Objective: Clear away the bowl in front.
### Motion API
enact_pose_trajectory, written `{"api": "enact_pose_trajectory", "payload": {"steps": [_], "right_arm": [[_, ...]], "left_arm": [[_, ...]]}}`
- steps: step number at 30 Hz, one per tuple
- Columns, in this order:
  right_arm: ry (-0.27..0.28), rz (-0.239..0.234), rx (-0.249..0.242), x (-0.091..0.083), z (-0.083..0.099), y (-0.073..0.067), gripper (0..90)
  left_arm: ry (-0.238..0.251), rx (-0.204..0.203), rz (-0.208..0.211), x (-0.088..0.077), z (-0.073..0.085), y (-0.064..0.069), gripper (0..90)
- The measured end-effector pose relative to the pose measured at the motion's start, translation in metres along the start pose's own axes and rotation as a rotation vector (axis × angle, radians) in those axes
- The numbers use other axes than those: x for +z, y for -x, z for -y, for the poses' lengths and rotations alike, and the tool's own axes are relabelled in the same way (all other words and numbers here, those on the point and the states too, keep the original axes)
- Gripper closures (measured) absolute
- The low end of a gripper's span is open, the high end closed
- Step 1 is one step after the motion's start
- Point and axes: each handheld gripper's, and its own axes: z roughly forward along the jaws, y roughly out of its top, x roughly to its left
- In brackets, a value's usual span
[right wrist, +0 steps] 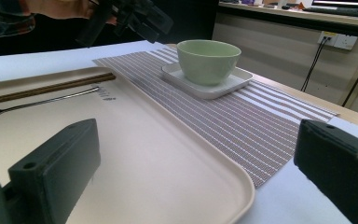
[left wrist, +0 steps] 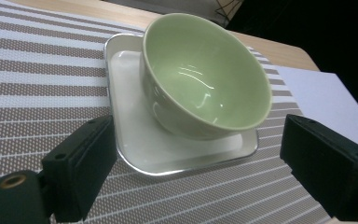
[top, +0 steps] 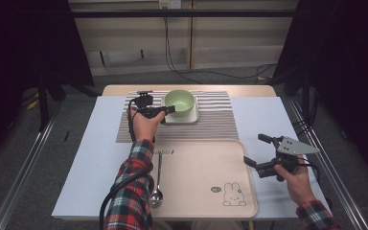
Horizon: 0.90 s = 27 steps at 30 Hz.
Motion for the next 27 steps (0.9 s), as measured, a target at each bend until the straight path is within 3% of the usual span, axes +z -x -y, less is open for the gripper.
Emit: {"api": "enact_pose_trajectory", "payload": {"steps": [10,18,27], "right_arm": [[0.003,-0.013,0.004,0.002,-0.001,0.003,0.0],[0.000,-0.010,0.011,0.004,0.000,0.002,0.0],[0.005,-0.006,0.011,0.005,0.000,0.002,0.0]], "left_arm": [[-0.009,-0.016,-0.029,0.014,-0.009,-0.006,11.6],[-0.016,-0.028,-0.027,0.023,-0.013,-0.011,14.4],[-0.007,-0.053,-0.071,0.033,-0.017,-0.013,15.3]]}}
